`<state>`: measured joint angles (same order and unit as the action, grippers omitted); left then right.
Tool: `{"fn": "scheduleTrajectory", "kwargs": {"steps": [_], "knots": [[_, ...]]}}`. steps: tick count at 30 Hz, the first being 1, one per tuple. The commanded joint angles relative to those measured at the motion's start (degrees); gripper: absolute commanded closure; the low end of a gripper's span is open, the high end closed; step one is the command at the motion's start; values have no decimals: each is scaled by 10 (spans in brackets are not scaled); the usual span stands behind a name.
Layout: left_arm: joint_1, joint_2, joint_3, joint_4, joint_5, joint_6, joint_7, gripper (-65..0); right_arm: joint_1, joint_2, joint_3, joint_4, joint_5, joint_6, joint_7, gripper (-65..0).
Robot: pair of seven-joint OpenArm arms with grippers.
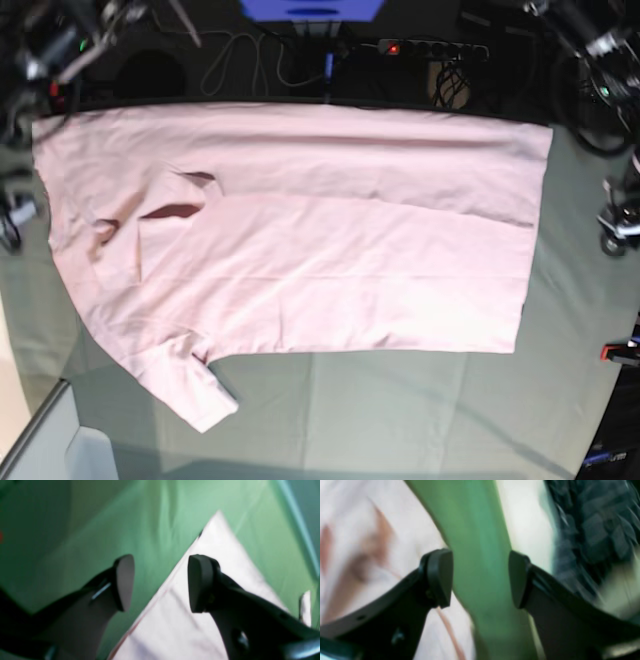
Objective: Layout the t-shirt on the table in an organized manner, then fold the t-shirt properly
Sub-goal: 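Release the shirt and raise both grippers away, then lower both grippers onto the shirt's hem edge at its two ends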
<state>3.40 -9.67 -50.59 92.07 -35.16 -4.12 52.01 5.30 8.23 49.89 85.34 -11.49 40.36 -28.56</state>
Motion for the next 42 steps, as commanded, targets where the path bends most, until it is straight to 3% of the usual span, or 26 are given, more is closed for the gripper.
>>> {"fn": "scheduleTrajectory", "kwargs": {"steps": [1, 6, 9, 14, 15, 21, 26, 32, 42], "knots": [[-19, -8, 1, 6, -6, -1, -5, -332, 37, 19, -24, -27, -10, -4, 12, -362], [-55, -7, 2, 7, -6, 0, -4, -332, 188, 86, -125, -274, -33, -4, 22, -362], [-70, -9, 2, 7, -5, 1, -7, -332, 262, 116, -154, -434, -33, -4, 104, -362], [-77, -35, 24, -16, -5, -1, -11, -332, 300, 148, -181, -609, -34, -4, 256, -362], [-86, -43, 35, -31, -5, -1, -12, -332, 303, 148, -187, -631, -34, -24, 281, -362], [-136, -55, 64, -131, -5, -1, -27, -332, 301, 149, -243, -664, -34, -144, 359, -362], [-155, -54, 110, -175, 31, -1, -89, -332, 284, 149, -262, -661, -34, -204, 363, -362], [-164, -51, 196, -228, 102, 0, -187, -332, 264, 148, -262, -665, -34, -210, 362, -362], [-252, -68, 293, -463, 108, 1, -312, -332, 241, 135, -263, -666, -34, -205, 360, -348]]}}
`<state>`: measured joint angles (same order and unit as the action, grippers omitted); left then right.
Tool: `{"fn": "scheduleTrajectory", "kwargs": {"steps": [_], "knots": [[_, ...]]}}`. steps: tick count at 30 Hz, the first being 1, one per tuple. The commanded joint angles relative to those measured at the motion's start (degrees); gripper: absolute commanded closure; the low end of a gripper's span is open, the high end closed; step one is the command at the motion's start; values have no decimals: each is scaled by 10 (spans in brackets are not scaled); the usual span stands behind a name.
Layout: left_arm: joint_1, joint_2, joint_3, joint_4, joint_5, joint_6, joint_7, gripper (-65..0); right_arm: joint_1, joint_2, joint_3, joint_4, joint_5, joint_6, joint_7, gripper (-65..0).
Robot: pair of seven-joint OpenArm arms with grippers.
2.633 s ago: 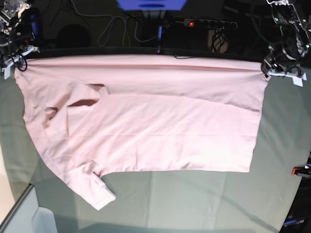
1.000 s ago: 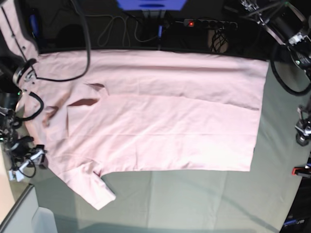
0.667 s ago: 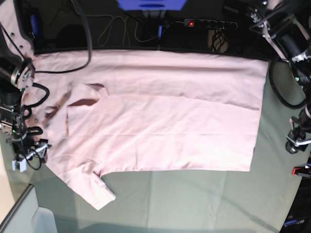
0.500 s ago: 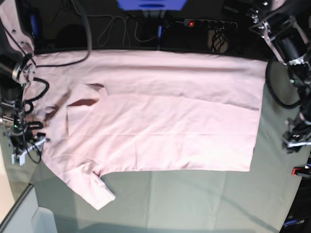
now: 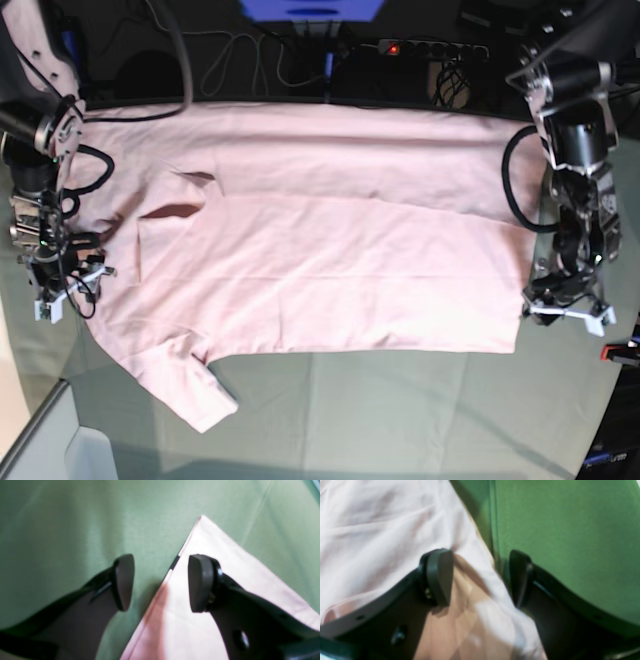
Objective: Layout the t-shirt on the table in an organized manner, then fold the t-shirt properly
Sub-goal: 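Lower both grippers onto the shirt's hem edge at its two ends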
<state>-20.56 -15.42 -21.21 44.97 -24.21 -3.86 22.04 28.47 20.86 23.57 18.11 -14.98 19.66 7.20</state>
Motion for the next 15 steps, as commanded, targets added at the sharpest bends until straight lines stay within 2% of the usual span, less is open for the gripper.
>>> {"fn": "scheduleTrajectory", "kwargs": {"steps": [1, 3, 5, 9, 15], "knots": [[-17, -12, 11, -6, -1, -1, -25, -332, 9, 9, 0, 7, 1, 12, 2, -329], [-28, -14, 35, -28, -1, -1, -51, -332, 9, 9, 0, 7, 1, 34, 2, -266], [-39, -14, 63, -42, -1, -1, -71, -332, 9, 9, 0, 7, 1, 46, 2, -174], [-56, -14, 85, -77, -2, -1, -93, -332, 9, 9, 0, 7, 1, 46, 2, 0], [-88, -12, 89, -168, -2, -4, -136, -332, 9, 9, 0, 7, 1, 46, 1, 0]]}}
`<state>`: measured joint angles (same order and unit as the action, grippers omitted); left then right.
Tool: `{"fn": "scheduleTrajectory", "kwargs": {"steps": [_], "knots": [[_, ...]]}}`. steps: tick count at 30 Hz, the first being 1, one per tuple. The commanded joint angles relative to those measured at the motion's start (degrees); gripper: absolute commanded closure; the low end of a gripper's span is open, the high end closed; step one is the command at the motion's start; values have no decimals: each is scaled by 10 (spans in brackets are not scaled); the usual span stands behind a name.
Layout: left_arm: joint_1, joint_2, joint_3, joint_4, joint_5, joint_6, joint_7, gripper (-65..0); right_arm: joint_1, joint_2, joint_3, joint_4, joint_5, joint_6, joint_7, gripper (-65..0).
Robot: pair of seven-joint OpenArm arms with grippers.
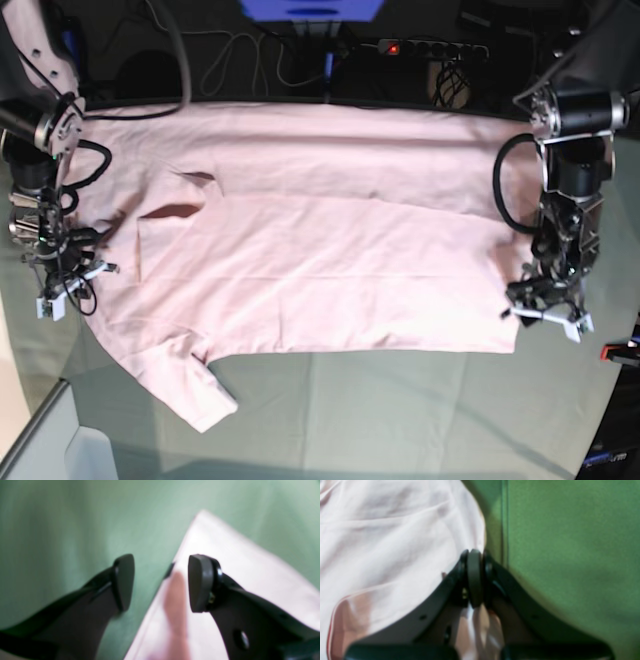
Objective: Layout the t-shirt on the table in an organized manner, then fold the t-shirt properly
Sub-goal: 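Lower both grippers onto the shirt's hem edge at its two ends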
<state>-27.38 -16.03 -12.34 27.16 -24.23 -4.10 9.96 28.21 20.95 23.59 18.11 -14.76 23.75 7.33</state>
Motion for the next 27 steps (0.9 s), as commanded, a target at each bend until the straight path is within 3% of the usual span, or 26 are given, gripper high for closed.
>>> {"fn": "scheduleTrajectory", "kwargs": {"steps": [1, 10, 17, 20, 25, 27], "knots": [[-24, -5, 0, -6, -2, -3, -24, -332, 12, 8, 0, 7, -1, 5, 0, 0], [-24, -3, 103, -28, -4, -3, -86, -332, 12, 8, 0, 7, -1, 6, 0, 0], [-18, -3, 111, -47, -3, -3, -88, -326, 12, 8, 0, 7, -1, 6, 0, 0], [-19, -3, 111, -75, -3, -3, -89, -245, 12, 8, 0, 7, -1, 6, 0, 0], [-19, -3, 111, -81, -3, -3, -112, -7, 12, 8, 0, 7, -1, 6, 0, 0], [-19, -3, 111, -84, -3, -3, -115, 0, 12, 8, 0, 7, -1, 6, 0, 0]]}}
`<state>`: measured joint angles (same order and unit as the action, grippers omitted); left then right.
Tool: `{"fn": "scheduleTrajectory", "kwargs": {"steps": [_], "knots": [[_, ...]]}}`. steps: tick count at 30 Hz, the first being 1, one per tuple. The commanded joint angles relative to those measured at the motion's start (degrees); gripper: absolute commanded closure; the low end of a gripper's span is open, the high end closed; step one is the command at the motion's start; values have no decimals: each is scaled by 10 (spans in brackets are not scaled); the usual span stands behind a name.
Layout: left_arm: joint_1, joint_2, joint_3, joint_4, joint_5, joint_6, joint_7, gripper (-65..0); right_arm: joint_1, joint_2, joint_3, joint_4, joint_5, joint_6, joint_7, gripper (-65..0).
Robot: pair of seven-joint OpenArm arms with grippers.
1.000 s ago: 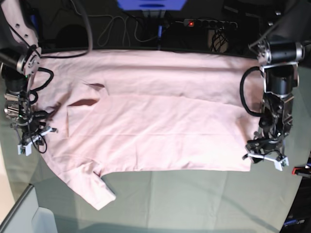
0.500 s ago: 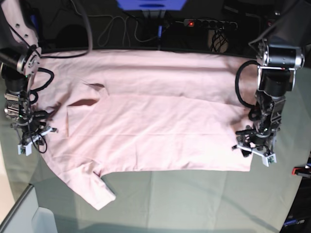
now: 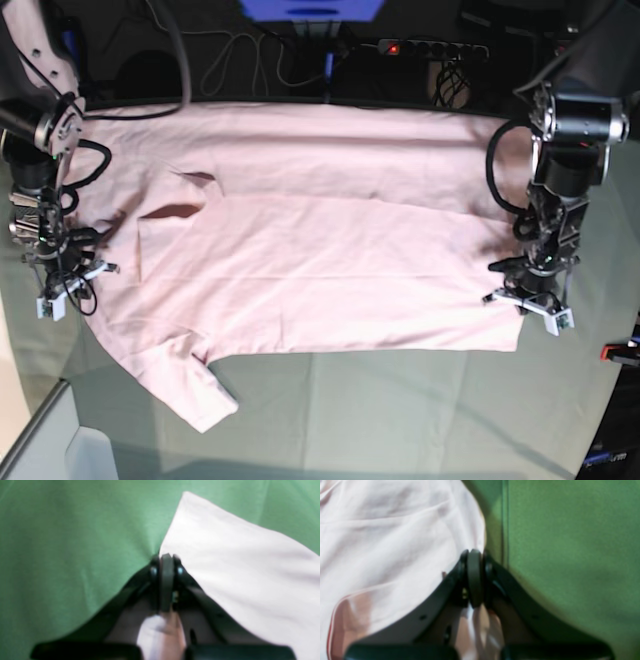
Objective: Layout the t-shirt on the table in an organized manner, then fold the t-shirt properly
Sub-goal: 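Lower both grippers onto the shirt's hem edge at its two ends, then grasp the hem edge with both grippers and fold it toward the collar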
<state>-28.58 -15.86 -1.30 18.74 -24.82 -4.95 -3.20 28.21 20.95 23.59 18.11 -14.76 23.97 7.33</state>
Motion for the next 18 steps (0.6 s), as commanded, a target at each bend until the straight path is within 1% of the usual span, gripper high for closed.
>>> {"fn": "scheduleTrajectory", "kwargs": {"steps": [1, 4, 6, 10, 12, 14, 18], "knots": [[-7, -5, 0, 2, 1, 5, 18, -9, 12, 8, 0, 7, -1, 3, 0, 0], [-8, -5, 0, 18, 0, 5, 19, -1, 13, 8, 1, 12, 1, 4, 2, 0], [-3, -5, 1, 55, 0, 7, 22, -1, 15, 8, 3, 12, 1, 4, 3, 0], [18, -5, -2, 138, -1, 10, 85, -1, 17, 9, 4, 15, 2, 4, 4, 0], [37, -5, -3, 185, -1, 11, 102, -1, 14, 9, 4, 44, 2, 6, 4, 0], [49, -6, -3, 216, -1, 11, 110, -1, 10, 5, 4, 70, 2, 23, 1, 0], [68, -9, -3, 256, -1, 11, 128, -1, -24, -5, 5, 132, 4, 53, 0, 0]]}}
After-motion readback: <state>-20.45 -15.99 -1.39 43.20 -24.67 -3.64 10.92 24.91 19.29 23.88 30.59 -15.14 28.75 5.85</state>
